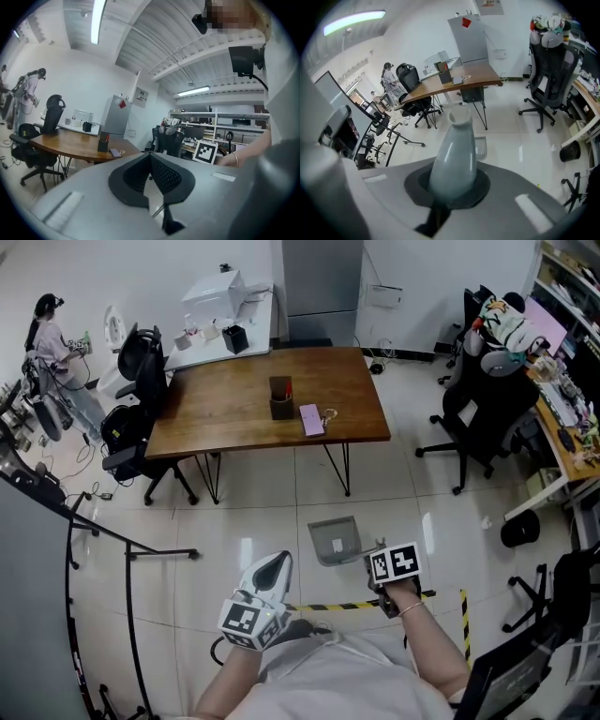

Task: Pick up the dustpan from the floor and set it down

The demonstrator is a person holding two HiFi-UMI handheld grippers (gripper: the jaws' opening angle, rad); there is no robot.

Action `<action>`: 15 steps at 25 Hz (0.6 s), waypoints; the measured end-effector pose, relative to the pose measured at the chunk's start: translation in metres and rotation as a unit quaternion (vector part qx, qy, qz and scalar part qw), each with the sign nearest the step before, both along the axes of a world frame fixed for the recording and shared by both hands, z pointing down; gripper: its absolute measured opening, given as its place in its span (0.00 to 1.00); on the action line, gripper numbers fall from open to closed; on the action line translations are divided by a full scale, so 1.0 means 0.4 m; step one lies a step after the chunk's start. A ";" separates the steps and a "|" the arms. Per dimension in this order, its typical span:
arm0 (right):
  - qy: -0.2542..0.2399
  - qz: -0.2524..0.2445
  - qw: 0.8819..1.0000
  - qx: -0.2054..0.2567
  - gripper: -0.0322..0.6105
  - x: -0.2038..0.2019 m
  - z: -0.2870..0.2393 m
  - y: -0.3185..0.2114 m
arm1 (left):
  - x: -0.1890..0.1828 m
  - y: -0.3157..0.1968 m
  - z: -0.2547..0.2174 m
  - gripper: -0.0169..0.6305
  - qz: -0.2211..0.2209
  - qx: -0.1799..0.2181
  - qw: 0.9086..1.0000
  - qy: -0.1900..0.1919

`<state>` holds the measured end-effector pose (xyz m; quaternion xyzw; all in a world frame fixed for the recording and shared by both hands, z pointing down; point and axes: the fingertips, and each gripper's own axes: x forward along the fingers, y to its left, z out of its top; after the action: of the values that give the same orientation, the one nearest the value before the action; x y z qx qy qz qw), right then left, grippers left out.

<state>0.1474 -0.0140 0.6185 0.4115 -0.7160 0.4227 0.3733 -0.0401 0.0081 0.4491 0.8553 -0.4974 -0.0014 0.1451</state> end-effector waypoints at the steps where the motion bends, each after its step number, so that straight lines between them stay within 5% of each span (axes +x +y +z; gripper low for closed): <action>1: -0.001 0.000 1.000 0.002 0.05 -0.001 -0.003 0.007 | -0.003 0.008 0.000 0.05 0.000 0.000 1.000 -0.001; 12: 0.001 -0.005 1.000 0.019 0.05 0.007 -0.029 0.042 | 0.000 0.060 -0.024 0.05 0.005 0.014 1.000 -0.017; 15: 0.003 -0.009 1.000 0.024 0.05 0.008 -0.032 0.052 | -0.008 0.068 -0.044 0.05 -0.005 0.032 0.999 0.006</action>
<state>0.1505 0.0068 0.6057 0.4149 -0.7288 0.4004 0.3692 -0.0433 0.0355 0.4316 0.8571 -0.5003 -0.0231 0.1204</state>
